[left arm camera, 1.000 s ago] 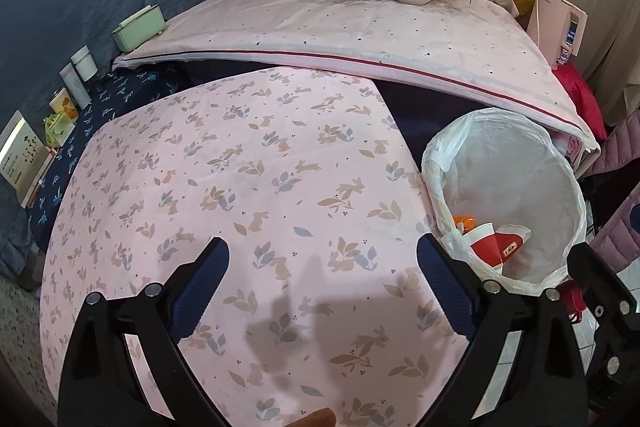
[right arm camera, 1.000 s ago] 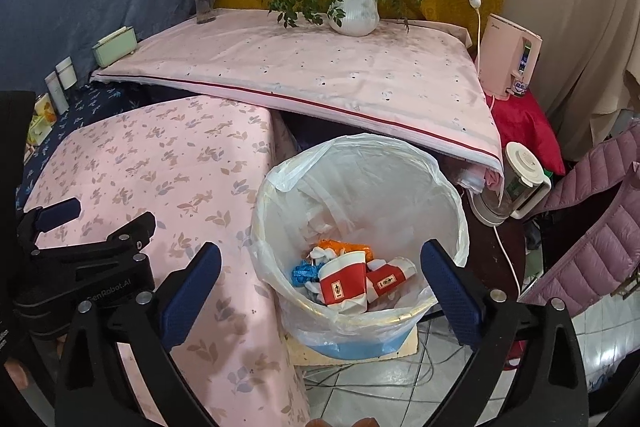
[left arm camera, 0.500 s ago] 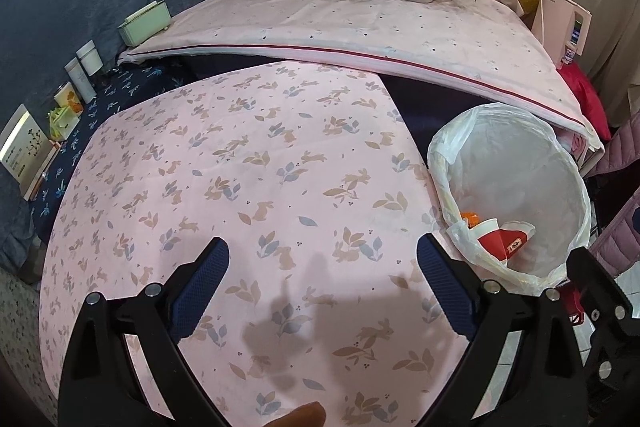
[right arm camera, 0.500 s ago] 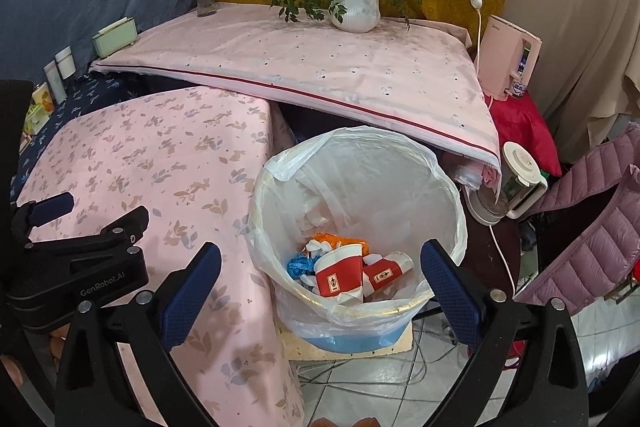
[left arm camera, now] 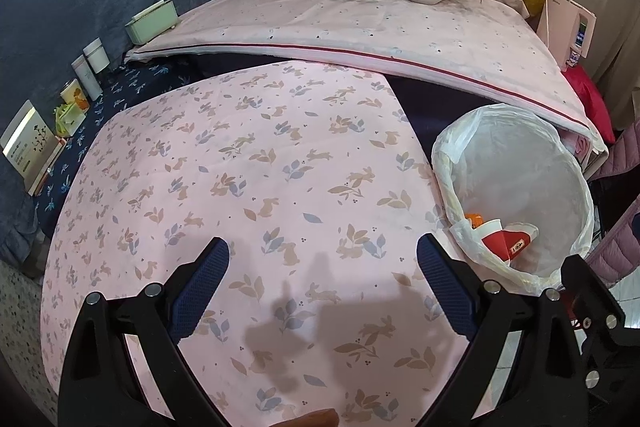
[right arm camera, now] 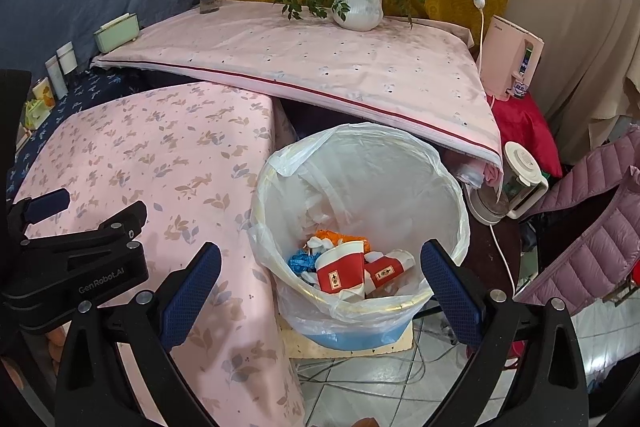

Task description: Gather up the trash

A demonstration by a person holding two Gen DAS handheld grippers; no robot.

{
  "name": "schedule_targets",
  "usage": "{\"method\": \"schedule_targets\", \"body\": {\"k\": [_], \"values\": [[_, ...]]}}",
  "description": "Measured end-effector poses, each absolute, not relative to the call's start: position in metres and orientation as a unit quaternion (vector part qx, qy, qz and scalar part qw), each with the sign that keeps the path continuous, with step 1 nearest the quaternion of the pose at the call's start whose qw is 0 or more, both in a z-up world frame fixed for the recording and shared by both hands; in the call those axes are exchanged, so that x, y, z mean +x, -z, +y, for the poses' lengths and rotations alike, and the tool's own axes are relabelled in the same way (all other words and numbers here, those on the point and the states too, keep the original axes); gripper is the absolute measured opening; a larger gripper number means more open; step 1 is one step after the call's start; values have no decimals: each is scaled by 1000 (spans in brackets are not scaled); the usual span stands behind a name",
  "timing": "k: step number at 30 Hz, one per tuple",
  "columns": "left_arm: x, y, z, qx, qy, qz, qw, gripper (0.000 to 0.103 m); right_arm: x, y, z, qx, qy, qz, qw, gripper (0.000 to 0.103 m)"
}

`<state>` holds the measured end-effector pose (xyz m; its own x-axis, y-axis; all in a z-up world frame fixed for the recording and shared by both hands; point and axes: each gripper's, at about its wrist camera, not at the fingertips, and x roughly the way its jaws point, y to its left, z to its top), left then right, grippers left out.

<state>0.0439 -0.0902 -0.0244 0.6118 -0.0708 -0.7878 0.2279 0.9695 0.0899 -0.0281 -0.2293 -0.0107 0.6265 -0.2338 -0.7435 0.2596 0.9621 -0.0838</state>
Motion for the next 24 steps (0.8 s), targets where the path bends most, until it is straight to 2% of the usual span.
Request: {"method": "schedule_targets", "body": {"k": [24], "values": [[37, 23, -93, 94, 79, 429, 895, 91, -30, 11, -229, 15, 134, 411, 902, 96]]}}
